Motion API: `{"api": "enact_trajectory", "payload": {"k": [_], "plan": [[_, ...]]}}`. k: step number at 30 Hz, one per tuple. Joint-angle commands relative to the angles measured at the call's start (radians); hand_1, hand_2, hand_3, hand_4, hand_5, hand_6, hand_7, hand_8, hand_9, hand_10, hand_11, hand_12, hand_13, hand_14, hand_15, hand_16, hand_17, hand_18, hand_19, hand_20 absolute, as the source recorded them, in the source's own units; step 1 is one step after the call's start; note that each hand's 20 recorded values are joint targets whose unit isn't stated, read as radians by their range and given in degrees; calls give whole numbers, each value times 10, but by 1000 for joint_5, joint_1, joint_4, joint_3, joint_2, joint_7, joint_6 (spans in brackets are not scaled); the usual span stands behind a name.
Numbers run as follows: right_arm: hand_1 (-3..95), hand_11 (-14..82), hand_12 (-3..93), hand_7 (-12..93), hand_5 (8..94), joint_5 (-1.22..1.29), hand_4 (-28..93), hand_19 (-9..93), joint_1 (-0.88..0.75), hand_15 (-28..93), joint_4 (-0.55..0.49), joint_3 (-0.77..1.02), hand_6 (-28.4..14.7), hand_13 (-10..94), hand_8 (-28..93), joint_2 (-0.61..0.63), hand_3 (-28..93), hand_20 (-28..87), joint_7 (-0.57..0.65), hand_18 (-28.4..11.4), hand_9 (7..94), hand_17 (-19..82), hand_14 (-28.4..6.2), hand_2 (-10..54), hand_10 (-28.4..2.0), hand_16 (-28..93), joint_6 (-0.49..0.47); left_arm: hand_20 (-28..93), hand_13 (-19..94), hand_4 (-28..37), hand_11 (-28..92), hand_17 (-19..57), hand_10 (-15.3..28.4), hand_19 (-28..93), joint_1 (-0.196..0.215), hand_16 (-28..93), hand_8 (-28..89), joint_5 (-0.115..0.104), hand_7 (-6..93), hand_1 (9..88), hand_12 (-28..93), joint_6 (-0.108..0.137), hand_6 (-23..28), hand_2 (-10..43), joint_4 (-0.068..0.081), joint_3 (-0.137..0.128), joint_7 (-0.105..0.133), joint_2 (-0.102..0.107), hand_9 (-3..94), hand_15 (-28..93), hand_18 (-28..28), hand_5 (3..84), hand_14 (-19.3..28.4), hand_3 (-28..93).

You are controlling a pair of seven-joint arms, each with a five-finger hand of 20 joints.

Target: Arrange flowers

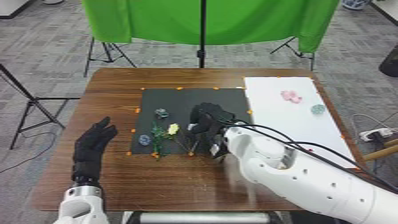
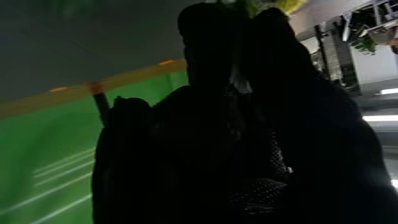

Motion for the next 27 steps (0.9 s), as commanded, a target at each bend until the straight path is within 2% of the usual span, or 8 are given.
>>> {"api": "enact_trajectory", "payload": {"k": [1, 4, 8, 17, 21, 24, 25, 27], "plan": [[587, 119, 378, 154, 716, -21, -138, 932, -2, 607, 29, 11, -11, 883, 105, -24, 491, 598, 12, -108, 813, 651, -23, -95, -107, 366, 4, 170, 331, -283, 182, 62, 139, 90, 12, -17, -70, -1, 119, 261, 105, -15, 44, 105, 9, 20, -13, -15, 446, 223, 105, 448, 168, 641], [515, 177, 309, 161, 682, -20, -173, 932, -8, 607, 25, 14, -2, 879, 36, -21, 582, 598, 11, -109, 779, 649, -25, -95, -123, 365, -7, 170, 331, -283, 182, 62, 138, 90, 14, -17, -70, -1, 119, 261, 106, -16, 44, 105, 8, 19, -12, -14, 446, 223, 105, 448, 168, 640], [466, 212, 240, 160, 669, -18, -189, 932, -14, 605, 23, 17, 3, 875, -76, -16, 621, 597, 4, -110, 763, 645, -26, -95, -132, 364, -11, 170, 331, -283, 182, 62, 138, 90, 17, -17, -70, -3, 119, 261, 106, -13, 44, 105, 7, 16, -14, -13, 446, 223, 105, 447, 167, 640], [427, 199, 234, 136, 623, -39, -197, 932, -47, 597, -9, 99, 4, 876, -83, 7, 602, 588, 21, -113, 746, 640, -30, -95, -151, 361, -47, 170, 331, -282, 182, 62, 138, 90, 14, -17, -70, -1, 117, 261, 106, -14, 45, 105, 5, 18, -16, -14, 445, 224, 105, 447, 168, 640], [393, 188, 232, 129, 607, -123, -191, 932, -107, 587, -56, 241, 1, 869, -80, 77, 604, 578, 56, -121, 722, 629, -38, -95, -157, 360, 37, 169, 331, -283, 181, 61, 138, 89, 13, -18, -69, 1, 118, 261, 105, -13, 44, 105, 4, 16, -16, -11, 445, 223, 105, 447, 168, 640], [379, 179, 232, 130, 607, -156, -181, 932, -148, 587, -56, 353, 0, 852, -76, 142, 609, 577, 140, -133, 706, 610, -46, -95, -161, 362, 67, 169, 331, -283, 181, 61, 138, 89, 16, -18, -69, -3, 118, 261, 106, -6, 44, 105, 3, 11, -15, -7, 445, 223, 105, 447, 168, 641], [378, 173, 232, 128, 606, -164, -174, 932, -155, 590, -39, 383, -2, 841, -75, 160, 613, 576, 160, -138, 694, 600, -52, -95, -163, 362, 57, 169, 331, -283, 182, 61, 138, 89, 19, -18, -69, -1, 119, 261, 106, -3, 44, 105, 2, 9, -16, -7, 445, 223, 105, 447, 168, 640], [375, 147, 226, 116, 592, -167, -163, 932, -165, 588, -9, 442, -9, 828, -71, 188, 617, 564, 216, -141, 655, 588, -62, -95, -171, 356, -41, 169, 331, -282, 182, 62, 139, 89, 28, -17, -70, -3, 119, 261, 106, 1, 44, 105, -1, 4, -13, -8, 445, 224, 105, 447, 168, 640]]}}
